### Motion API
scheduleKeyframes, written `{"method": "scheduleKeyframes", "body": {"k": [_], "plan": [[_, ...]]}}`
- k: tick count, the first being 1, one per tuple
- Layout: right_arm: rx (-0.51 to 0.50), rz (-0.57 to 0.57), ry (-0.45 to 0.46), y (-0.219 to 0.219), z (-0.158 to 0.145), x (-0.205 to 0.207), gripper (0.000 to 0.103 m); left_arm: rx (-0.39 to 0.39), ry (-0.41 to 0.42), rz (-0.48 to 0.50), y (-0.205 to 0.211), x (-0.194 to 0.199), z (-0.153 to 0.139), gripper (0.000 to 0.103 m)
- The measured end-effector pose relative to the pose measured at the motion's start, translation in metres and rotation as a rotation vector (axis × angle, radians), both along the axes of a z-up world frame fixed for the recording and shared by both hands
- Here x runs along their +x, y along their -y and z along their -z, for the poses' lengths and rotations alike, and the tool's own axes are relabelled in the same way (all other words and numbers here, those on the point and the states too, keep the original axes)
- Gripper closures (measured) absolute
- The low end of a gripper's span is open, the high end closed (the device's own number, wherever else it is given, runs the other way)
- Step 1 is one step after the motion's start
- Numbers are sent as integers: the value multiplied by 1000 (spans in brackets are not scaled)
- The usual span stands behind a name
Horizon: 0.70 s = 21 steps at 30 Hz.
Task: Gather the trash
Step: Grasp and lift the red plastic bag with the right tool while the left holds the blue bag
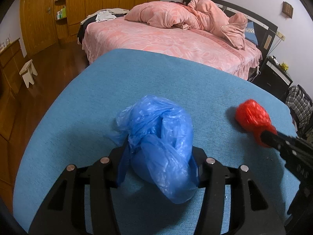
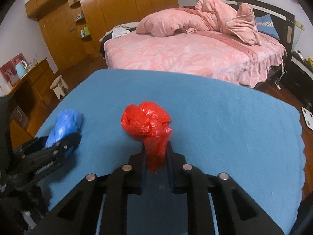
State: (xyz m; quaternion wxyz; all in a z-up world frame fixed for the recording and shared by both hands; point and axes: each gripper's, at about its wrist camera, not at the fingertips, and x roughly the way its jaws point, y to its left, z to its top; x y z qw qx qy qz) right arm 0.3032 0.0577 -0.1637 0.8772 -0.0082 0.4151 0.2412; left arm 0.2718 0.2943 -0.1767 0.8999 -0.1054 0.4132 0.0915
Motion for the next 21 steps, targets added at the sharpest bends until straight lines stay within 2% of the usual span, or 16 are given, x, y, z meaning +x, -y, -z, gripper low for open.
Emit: {"method": "scheduleKeyframes", "body": {"k": [2,3,4,6,7,14,20,21], "plan": [[3,-6,-2,2,0,-3,79,1,0,0,1,0,0,52],[3,-5,2,3,-2,-3,68,1,0,0,0,0,0,52],[3,0,19,4,-5,-5,49,0,0,0,0,0,0,52],[4,1,50,5,-9,-6,33,0,0,0,0,0,0,52],[4,-1,62,4,-12,-6,31,1,0,0,1,0,0,52],[-28,-28,83,-12,-13,12,30,0,0,0,0,0,0,52],[-33,-38,53,-14,-1,18,49,1,0,0,2,0,-1,52],[-26,-41,49,-13,0,18,57,0,0,1,1,0,-1,52]]}}
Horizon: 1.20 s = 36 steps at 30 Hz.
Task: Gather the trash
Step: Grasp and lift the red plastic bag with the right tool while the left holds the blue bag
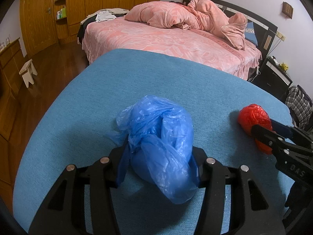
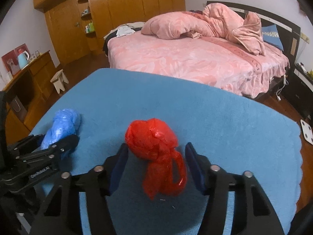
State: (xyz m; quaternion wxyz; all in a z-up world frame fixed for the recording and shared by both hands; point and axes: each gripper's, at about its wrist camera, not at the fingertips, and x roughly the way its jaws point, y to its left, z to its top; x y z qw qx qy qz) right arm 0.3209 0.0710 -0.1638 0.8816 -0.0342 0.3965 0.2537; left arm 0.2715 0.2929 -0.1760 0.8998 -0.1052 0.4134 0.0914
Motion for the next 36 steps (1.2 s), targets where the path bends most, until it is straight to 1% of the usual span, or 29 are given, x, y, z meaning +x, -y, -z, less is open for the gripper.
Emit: {"method": "scheduleKeyframes", "body": {"k": [1,3,6,16,20,26,31,36], "plan": [[4,-8,-1,0,1,0,64,1,0,0,0,0,0,52],[-7,-16,9,-3,2,-3,68,0,0,0,0,0,0,52],[3,-12,6,-1,2,-4,70,0,0,0,0,0,0,52],[37,20,-19,7,-2,-6,72,8,10,-7,1,-1,-2,56],[50,27,-23,12,-7,-8,72,20,48,-21,4,-6,-10,57],[55,34,-11,16,-14,-12,72,25,81,-14,13,-12,-24,57],[63,40,-5,20,-21,-14,72,33,96,-11,21,-16,-31,57],[70,37,5,22,-28,-19,72,25,118,-18,23,-24,-40,57]]}}
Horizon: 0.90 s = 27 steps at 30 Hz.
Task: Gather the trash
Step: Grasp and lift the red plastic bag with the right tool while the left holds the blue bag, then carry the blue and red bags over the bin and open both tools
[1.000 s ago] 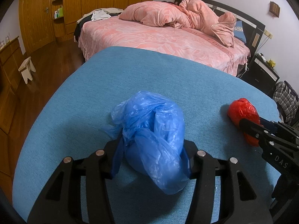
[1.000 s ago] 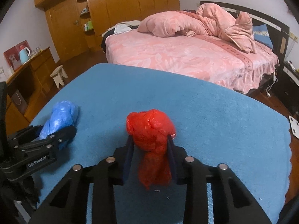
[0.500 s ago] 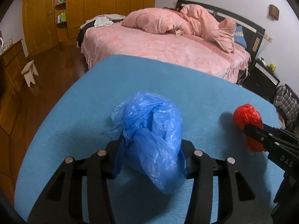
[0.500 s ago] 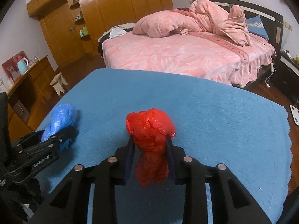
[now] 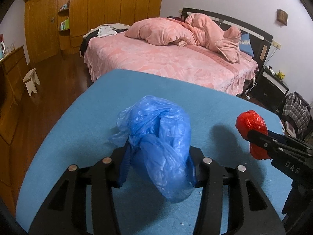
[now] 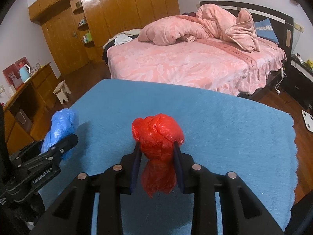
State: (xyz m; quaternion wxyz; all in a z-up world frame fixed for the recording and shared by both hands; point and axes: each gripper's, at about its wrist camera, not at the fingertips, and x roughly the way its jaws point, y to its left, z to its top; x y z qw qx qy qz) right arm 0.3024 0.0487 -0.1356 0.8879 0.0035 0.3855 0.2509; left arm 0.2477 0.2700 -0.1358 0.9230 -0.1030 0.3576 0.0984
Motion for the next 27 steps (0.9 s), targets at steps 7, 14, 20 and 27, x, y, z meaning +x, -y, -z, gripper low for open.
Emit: {"method": "scheduleKeyframes", "body": {"k": [7,14,20,27], "plan": [[24,-9,39,8,-21,-14,72,14,35,8,8,-13,-20,57],[43,-9,86,23,-47,-32,72,15,70,12,22,-27,-42,57],[77,19,121,50,-70,-51,72,9,102,31,44,-39,-65,57],[109,53,188,92,-98,-80,72,14,160,78,82,-58,-97,57]]}}
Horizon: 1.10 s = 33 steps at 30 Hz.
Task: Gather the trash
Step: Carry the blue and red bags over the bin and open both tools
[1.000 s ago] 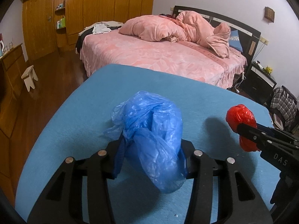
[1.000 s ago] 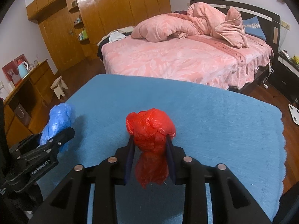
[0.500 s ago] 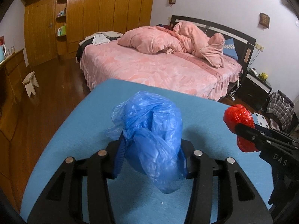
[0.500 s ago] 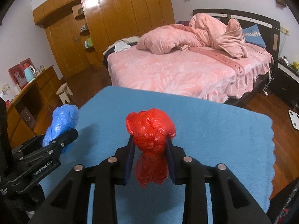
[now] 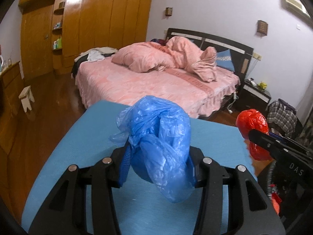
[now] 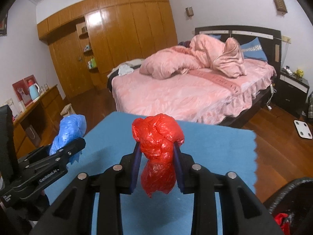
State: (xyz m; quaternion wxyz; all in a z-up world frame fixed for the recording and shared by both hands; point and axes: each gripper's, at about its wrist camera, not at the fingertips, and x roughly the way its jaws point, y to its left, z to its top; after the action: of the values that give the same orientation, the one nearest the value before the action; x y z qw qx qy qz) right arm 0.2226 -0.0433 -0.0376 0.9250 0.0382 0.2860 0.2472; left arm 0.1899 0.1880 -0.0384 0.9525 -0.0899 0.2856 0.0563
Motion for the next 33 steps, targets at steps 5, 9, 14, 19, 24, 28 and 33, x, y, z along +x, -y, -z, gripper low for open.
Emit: {"method": "scheduleKeyframes", "body": {"k": [5,9,14,19,24,28,33], "plan": [[-13,25,36,30,-15,-24,72,3,20,54,34,-14,-17,57],[-6,57,53,55,-24,-43,72,12,36,108,65,-28,-28,57],[7,110,81,92,-35,-70,72,21,58,176,98,-40,-39,57],[10,159,103,126,-44,-93,72,27,77,253,137,-51,-49,57],[-6,197,128,156,-51,-112,72,21,92,321,176,-63,-53,57],[-20,239,138,182,-56,-124,72,26,96,385,208,-70,-54,56],[-29,300,143,215,-58,-137,72,31,102,456,243,-75,-54,56]]}}
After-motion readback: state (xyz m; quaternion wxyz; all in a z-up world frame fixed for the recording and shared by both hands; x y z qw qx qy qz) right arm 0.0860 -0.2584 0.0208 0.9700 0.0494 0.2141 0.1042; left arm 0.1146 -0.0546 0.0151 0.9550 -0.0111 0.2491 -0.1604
